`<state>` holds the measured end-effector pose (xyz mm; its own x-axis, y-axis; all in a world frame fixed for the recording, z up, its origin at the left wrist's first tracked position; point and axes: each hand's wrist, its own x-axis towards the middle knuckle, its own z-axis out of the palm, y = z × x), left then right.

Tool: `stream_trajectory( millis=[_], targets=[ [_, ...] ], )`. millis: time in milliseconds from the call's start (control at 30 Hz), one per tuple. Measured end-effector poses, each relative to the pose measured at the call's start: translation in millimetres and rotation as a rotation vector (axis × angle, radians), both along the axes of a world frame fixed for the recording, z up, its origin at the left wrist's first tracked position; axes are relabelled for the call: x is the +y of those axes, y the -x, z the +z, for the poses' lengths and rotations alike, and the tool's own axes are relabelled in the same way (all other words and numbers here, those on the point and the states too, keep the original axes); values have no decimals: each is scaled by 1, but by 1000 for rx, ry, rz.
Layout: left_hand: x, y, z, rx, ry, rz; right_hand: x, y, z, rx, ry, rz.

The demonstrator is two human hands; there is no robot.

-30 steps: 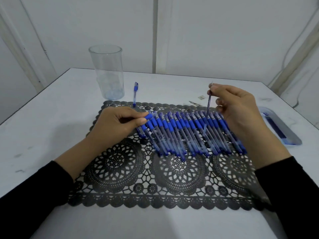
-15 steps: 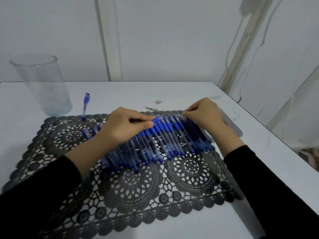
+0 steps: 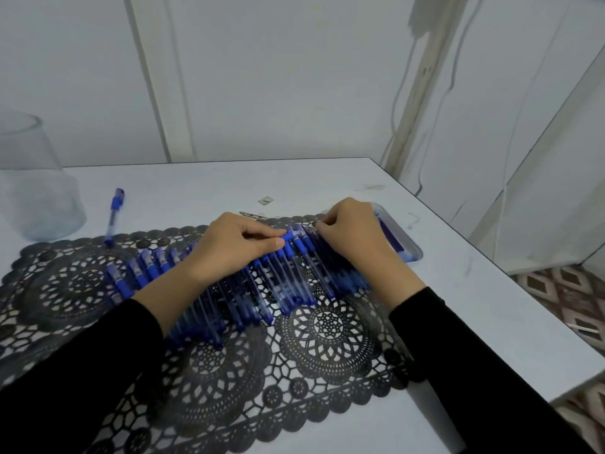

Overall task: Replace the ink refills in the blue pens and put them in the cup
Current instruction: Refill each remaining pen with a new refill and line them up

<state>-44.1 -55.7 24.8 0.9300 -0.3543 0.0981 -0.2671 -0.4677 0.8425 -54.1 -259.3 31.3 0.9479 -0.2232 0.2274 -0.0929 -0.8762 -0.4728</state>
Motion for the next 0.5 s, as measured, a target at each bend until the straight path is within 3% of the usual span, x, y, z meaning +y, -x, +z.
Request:
stream_trajectory(
  millis=[200,500],
  targets=[
    [-11,-1,1,9,41,-36,-59,15,19,-93,-113,-90],
    [-41,-2,-4,34,42,-107,-100,9,-10,73,313,-122]
  ],
)
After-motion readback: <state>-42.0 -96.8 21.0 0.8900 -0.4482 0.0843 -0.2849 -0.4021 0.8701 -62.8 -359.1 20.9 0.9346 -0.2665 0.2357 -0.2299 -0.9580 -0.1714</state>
